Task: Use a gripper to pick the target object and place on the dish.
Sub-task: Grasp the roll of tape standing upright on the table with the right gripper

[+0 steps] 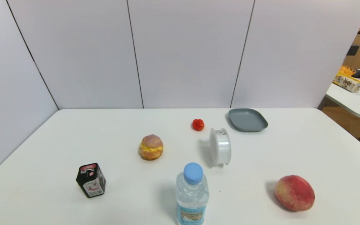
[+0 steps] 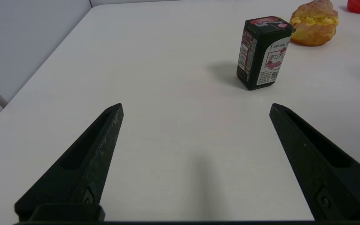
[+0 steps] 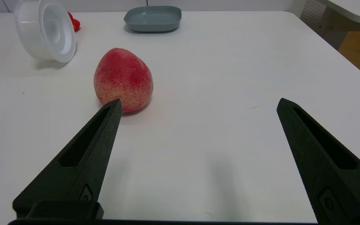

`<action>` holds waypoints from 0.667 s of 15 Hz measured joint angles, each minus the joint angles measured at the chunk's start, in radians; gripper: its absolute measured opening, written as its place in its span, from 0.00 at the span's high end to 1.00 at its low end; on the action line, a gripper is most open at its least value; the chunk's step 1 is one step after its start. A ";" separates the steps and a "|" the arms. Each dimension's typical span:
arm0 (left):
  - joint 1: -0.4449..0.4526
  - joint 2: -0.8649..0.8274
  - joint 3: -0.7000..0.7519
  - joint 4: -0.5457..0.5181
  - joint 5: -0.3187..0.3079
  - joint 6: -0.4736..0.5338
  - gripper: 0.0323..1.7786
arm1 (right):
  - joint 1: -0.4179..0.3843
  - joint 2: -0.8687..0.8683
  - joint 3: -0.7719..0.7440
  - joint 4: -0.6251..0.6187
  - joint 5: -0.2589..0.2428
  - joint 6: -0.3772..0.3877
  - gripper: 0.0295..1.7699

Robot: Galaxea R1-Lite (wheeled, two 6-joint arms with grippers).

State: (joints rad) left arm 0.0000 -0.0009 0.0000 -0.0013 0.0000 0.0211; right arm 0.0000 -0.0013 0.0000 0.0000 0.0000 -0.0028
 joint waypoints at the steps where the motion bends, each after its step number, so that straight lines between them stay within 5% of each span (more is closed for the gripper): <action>1: 0.000 0.000 0.000 0.000 0.000 0.000 0.05 | 0.000 0.000 0.000 0.000 0.000 -0.004 0.03; 10: 0.000 0.000 0.000 0.000 0.000 0.000 0.05 | 0.000 0.000 0.000 -0.001 0.003 -0.011 0.03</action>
State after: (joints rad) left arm 0.0000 -0.0009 0.0000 -0.0013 -0.0004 0.0211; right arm 0.0000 -0.0013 0.0000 -0.0013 0.0028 -0.0134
